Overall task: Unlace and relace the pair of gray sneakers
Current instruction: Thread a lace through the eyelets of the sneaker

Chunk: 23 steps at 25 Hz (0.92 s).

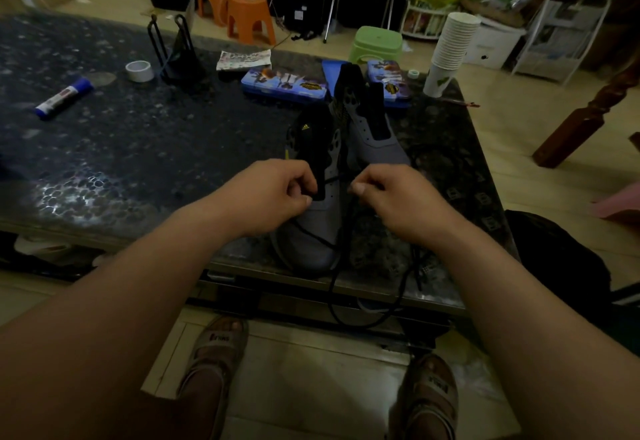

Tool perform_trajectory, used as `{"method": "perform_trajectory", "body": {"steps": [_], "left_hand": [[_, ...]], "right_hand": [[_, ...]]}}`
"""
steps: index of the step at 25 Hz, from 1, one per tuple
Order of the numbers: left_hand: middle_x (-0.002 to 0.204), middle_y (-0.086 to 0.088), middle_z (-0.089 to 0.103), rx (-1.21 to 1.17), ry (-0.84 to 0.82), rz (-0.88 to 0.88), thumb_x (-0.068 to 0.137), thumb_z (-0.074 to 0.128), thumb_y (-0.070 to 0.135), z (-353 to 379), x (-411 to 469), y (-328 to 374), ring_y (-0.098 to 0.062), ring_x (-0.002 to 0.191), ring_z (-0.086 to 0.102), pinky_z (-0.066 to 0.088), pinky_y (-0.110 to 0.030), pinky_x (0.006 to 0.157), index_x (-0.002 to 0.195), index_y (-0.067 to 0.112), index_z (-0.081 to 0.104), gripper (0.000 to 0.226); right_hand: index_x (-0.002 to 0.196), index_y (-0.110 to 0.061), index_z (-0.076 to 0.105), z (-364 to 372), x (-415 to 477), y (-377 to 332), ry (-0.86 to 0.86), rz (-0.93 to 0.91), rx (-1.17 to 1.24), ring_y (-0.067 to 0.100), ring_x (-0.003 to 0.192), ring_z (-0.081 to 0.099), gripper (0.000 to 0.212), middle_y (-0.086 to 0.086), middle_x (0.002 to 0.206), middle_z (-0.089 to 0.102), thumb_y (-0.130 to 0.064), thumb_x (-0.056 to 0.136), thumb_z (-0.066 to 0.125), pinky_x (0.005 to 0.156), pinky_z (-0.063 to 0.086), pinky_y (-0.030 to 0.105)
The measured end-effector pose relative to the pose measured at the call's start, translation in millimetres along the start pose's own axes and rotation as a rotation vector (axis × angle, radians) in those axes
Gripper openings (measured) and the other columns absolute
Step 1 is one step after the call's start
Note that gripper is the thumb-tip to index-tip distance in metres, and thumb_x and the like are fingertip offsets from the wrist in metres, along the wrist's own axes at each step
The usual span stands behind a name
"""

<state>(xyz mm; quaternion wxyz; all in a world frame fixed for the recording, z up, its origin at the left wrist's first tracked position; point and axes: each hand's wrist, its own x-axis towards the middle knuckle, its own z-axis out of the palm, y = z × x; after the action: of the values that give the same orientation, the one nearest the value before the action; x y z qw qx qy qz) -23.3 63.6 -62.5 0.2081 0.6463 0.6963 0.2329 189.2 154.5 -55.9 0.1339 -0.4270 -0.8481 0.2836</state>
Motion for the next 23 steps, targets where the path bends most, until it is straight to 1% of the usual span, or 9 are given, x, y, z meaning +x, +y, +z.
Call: {"method": "perform_trajectory", "body": {"steps": [2, 5, 8, 11, 14, 15, 17, 21, 23], "left_hand": [[0.078, 0.009, 0.065, 0.057, 0.014, -0.018, 0.092, 0.073, 0.029, 5.5, 3.2, 5.7, -0.004, 0.073, 0.059, 0.044, -0.028, 0.065, 0.1, 0.029, 0.07, 0.008], [0.076, 0.012, 0.061, 0.022, -0.013, -0.102, 0.092, 0.074, 0.036, 12.6, 9.2, 15.1, -0.004, 0.07, 0.056, 0.04, -0.025, 0.06, 0.099, 0.03, 0.069, 0.011], [0.071, 0.014, 0.057, -0.1, -0.065, -0.171, 0.092, 0.075, 0.028, 19.2, 14.0, 16.5, -0.002, 0.063, 0.053, 0.039, -0.021, 0.058, 0.101, 0.028, 0.07, 0.01], [0.059, 0.014, 0.056, -0.293, -0.035, -0.219, 0.092, 0.074, 0.014, 23.1, 14.6, 13.8, 0.003, 0.05, 0.049, 0.037, -0.012, 0.05, 0.093, 0.024, 0.073, 0.01], [0.061, 0.01, 0.056, -0.366, -0.019, -0.222, 0.092, 0.072, 0.009, 25.0, 11.5, 14.7, -0.003, 0.053, 0.048, 0.037, -0.013, 0.049, 0.085, 0.025, 0.071, 0.017], [0.062, 0.008, 0.057, -0.372, -0.012, -0.216, 0.092, 0.071, 0.008, 25.3, 10.9, 15.2, -0.004, 0.054, 0.048, 0.038, -0.013, 0.05, 0.084, 0.025, 0.07, 0.019], [0.064, 0.007, 0.058, -0.371, 0.002, -0.203, 0.092, 0.07, 0.008, 26.2, 10.0, 16.1, -0.005, 0.056, 0.049, 0.039, -0.015, 0.051, 0.085, 0.025, 0.07, 0.019], [0.07, 0.004, 0.061, -0.327, -0.013, -0.187, 0.094, 0.068, 0.009, 25.0, 8.1, 18.5, -0.009, 0.062, 0.053, 0.041, -0.017, 0.052, 0.088, 0.025, 0.07, 0.017], [0.079, 0.009, 0.063, -0.251, -0.002, -0.156, 0.093, 0.068, 0.016, 24.7, 7.7, 17.7, -0.008, 0.07, 0.057, 0.048, -0.02, 0.065, 0.088, 0.034, 0.067, 0.019]], "right_hand": [[0.097, -0.024, 0.072, 9.3, 1.9, 0.5, -0.02, -0.002, -0.046, 0.002, 0.081, 0.061, 0.011, -0.013, 0.087, 0.067, -0.027, 0.102, 0.063, 0.064, 0.042, 0.02], [0.088, -0.027, 0.069, 13.8, 3.7, -0.3, 0.049, 0.021, -0.045, 0.003, 0.082, 0.063, 0.009, -0.011, 0.086, 0.07, -0.028, 0.097, 0.07, 0.062, 0.041, 0.015], [0.084, -0.029, 0.068, 15.0, 2.1, -1.2, 0.053, 0.031, -0.035, 0.001, 0.078, 0.062, 0.012, -0.01, 0.083, 0.071, -0.03, 0.095, 0.072, 0.061, 0.041, 0.015], [0.085, -0.028, 0.069, 18.4, 2.0, -0.7, 0.042, 0.033, -0.063, 0.001, 0.075, 0.063, 0.012, -0.01, 0.081, 0.072, -0.031, 0.097, 0.07, 0.061, 0.042, 0.02], [0.085, -0.027, 0.07, 17.0, 4.0, -2.3, 0.04, 0.046, -0.042, 0.0, 0.069, 0.061, 0.014, -0.009, 0.079, 0.072, -0.031, 0.098, 0.068, 0.056, 0.04, 0.016], [0.084, -0.026, 0.07, 16.6, 4.3, -3.2, 0.038, 0.046, -0.041, -0.001, 0.067, 0.061, 0.015, -0.009, 0.077, 0.072, -0.031, 0.098, 0.067, 0.054, 0.038, 0.015], [0.084, -0.026, 0.069, 16.1, 4.6, -4.2, 0.04, 0.046, -0.039, 0.0, 0.067, 0.062, 0.015, -0.009, 0.076, 0.072, -0.031, 0.098, 0.067, 0.055, 0.04, 0.019], [0.086, -0.024, 0.07, 15.9, 5.4, -6.3, 0.031, 0.03, -0.078, 0.007, 0.073, 0.065, 0.013, -0.008, 0.078, 0.071, -0.03, 0.098, 0.066, 0.063, 0.05, 0.027], [0.087, -0.023, 0.069, 16.8, 6.4, -9.7, 0.061, -0.013, -0.172, 0.012, 0.076, 0.063, 0.013, -0.007, 0.08, 0.068, -0.029, 0.098, 0.064, 0.065, 0.051, 0.031]]}}
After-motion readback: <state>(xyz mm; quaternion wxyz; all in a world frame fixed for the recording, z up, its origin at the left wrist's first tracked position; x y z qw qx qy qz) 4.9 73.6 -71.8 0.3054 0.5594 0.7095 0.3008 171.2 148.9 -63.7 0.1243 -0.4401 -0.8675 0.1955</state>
